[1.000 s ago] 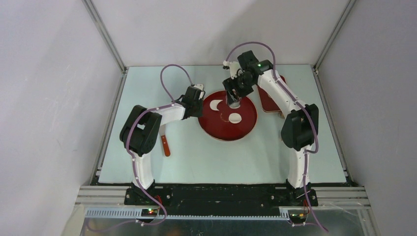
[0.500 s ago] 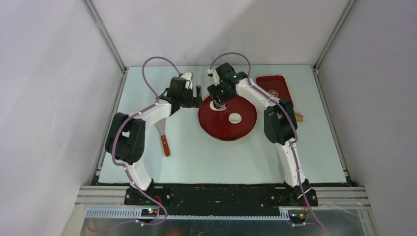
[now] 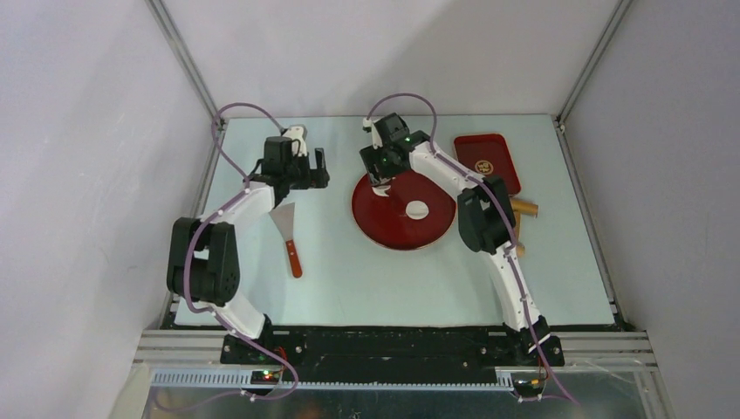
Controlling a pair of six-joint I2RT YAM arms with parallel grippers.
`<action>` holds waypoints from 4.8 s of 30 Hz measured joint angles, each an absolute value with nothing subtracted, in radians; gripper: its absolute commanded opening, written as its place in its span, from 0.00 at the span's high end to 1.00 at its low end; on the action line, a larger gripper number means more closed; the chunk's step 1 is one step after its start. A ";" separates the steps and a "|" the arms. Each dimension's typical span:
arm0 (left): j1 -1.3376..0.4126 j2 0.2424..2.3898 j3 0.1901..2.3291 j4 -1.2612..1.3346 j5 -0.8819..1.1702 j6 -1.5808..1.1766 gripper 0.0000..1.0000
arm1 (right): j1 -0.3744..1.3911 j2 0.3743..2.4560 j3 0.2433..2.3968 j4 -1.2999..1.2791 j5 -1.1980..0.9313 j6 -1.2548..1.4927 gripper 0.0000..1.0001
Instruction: Roll out the dumpling wrappers from the dough
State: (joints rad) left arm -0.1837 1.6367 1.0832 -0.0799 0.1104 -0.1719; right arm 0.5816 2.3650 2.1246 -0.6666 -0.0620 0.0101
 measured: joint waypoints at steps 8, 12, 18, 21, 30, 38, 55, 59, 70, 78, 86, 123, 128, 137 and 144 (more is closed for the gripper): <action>-0.157 1.623 1.031 -0.125 0.054 -0.147 0.00 | 0.592 2.402 2.136 -0.702 -0.057 0.009 0.21; -0.155 1.621 1.027 -0.139 0.032 -0.131 0.00 | 0.592 2.397 2.143 -0.721 -0.057 0.006 0.01; -0.144 1.621 1.027 -0.145 0.025 -0.130 0.00 | 0.592 2.356 2.199 -0.788 -0.057 -0.027 0.01; -0.133 1.619 1.026 -0.146 0.028 -0.130 0.00 | 0.593 2.309 2.227 -0.796 -0.060 -0.027 0.01; 0.068 1.471 0.993 -0.175 0.241 -0.130 0.00 | 0.739 2.154 2.207 -0.744 -0.112 0.014 0.03; 0.321 1.351 0.961 -0.176 0.428 -0.121 0.00 | 0.940 2.355 2.331 -0.737 -0.185 0.163 0.06; 0.552 1.328 0.955 -0.177 0.535 -0.132 0.00 | 1.132 2.540 2.338 -0.743 0.010 0.241 0.18; 0.552 1.290 0.928 -0.175 0.535 -0.132 0.00 | 1.158 2.564 2.338 -0.735 0.033 0.231 0.29; 0.552 1.253 0.917 -0.149 0.539 -0.136 0.00 | 1.163 2.571 2.324 -0.719 -0.006 0.180 1.00; 0.430 1.265 0.889 -0.127 0.492 -0.131 0.00 | 1.098 2.425 2.096 -0.721 -0.100 0.026 1.00; 0.258 1.442 0.887 -0.115 0.517 -0.132 0.00 | 0.912 2.283 1.950 -0.772 -0.159 -0.120 1.00; 0.146 1.805 0.991 -0.115 0.665 -0.354 0.00 | 0.875 2.117 1.919 -0.810 -0.241 -0.159 1.00; 0.146 1.816 0.991 -0.113 0.694 -0.369 0.00 | 0.875 2.117 1.919 -0.812 -0.239 -0.159 1.00; 0.146 1.838 0.991 -0.102 0.757 -0.395 0.04 | 0.875 2.115 1.919 -0.817 -0.231 -0.163 1.00; 0.146 1.865 0.992 -0.086 0.821 -0.415 0.15 | 0.875 2.099 1.919 -0.818 -0.227 -0.163 1.00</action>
